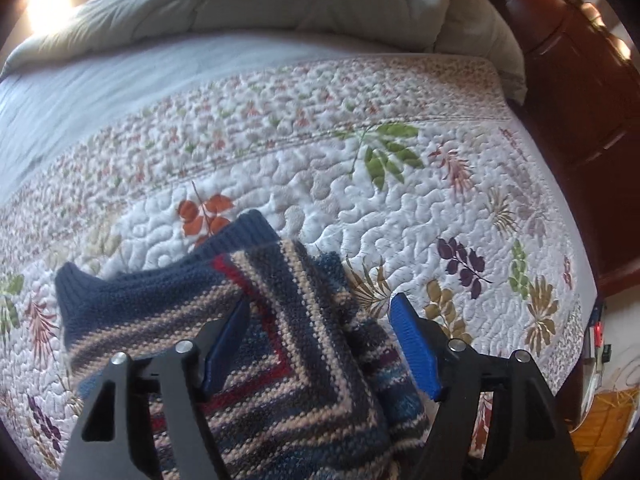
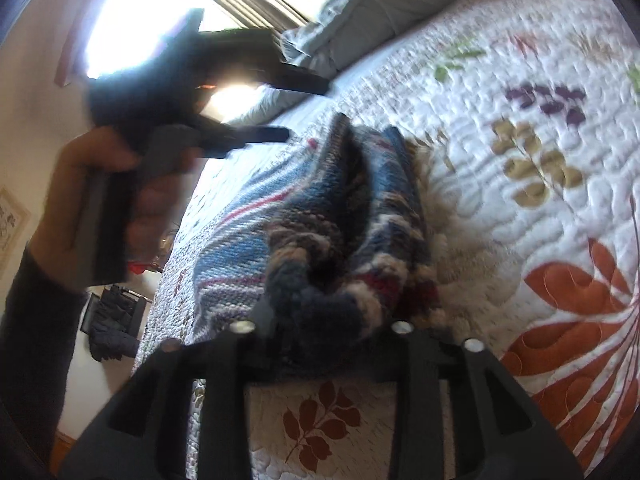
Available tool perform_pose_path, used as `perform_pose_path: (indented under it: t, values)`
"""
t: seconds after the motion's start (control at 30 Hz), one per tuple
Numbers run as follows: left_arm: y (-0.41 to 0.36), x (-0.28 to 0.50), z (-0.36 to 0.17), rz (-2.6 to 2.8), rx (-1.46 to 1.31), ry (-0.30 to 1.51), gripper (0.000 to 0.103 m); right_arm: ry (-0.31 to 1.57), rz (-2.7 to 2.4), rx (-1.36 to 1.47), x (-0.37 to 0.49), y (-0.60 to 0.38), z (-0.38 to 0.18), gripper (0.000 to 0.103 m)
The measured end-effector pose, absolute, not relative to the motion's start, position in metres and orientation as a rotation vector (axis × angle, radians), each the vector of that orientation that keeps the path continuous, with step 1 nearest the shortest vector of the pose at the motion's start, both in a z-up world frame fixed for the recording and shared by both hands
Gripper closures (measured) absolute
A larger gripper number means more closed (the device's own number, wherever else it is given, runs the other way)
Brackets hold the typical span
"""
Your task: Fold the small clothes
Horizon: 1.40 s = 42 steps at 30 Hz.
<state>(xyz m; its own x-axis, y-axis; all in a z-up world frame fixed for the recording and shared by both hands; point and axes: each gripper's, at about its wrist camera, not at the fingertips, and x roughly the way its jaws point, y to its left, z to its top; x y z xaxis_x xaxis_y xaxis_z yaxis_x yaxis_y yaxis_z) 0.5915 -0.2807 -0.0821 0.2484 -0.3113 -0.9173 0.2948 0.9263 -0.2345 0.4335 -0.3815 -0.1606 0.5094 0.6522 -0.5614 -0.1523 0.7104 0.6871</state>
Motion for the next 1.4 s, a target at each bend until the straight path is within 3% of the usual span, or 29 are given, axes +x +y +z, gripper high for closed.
perform_pose_path:
  t: [0.17, 0.33, 0.57, 0.63, 0.67, 0.7, 0.73, 0.93, 1.03, 1.13, 1.3, 1.4]
  values:
    - [-0.235, 0.544, -0.051, -0.474, -0.045, 1.135, 0.028, 0.928, 0.532, 0.634, 0.428, -0.404, -0.151, 0.045]
    - [-0.163, 0.455, -0.045, -0.625, -0.195, 0.975, 0.021, 0.851, 0.519, 0.672, 0.436, -0.442, -0.115, 0.045]
    - [-0.145, 0.407, -0.086, -0.735, -0.287, 0.977, 0.021, 1.176, 0.649, 0.654, 0.538, -0.395, -0.144, 0.044]
    - [-0.145, 0.402, -0.092, -0.741, -0.310, 0.967, 0.021, 1.227, 0.670, 0.676, 0.552, -0.387, -0.155, 0.048]
    - [-0.145, 0.402, -0.095, -0.748, -0.325, 0.964, 0.021, 1.234, 0.675, 0.663, 0.556, -0.385, -0.156, 0.059]
    - [-0.146, 0.401, -0.099, -0.760, -0.338, 0.969, 0.021, 1.246, 0.705, 0.640, 0.558, -0.379, -0.157, 0.085]
    - [-0.146, 0.400, -0.100, -0.758, -0.340, 0.967, 0.021, 1.245, 0.711, 0.616, 0.558, -0.376, -0.156, 0.089]
    - [-0.147, 0.391, -0.101, -0.803, -0.309, 0.954, 0.021, 1.119, 0.642, 0.624, 0.558, -0.410, -0.134, 0.094]
    - [-0.149, 0.389, -0.107, -0.817, -0.317, 0.978, 0.021, 1.185, 0.593, 0.584, 0.565, -0.411, -0.158, 0.094]
    - [-0.149, 0.396, -0.126, -0.797, -0.340, 1.046, 0.021, 1.197, 0.575, 0.542, 0.560, -0.403, -0.170, 0.090]
    - [-0.142, 0.397, -0.141, -0.792, -0.396, 1.066, 0.021, 1.100, 0.556, 0.591, 0.578, -0.413, -0.140, 0.060]
    - [-0.141, 0.394, -0.141, -0.794, -0.398, 1.061, 0.021, 1.163, 0.578, 0.575, 0.601, -0.400, -0.143, 0.047]
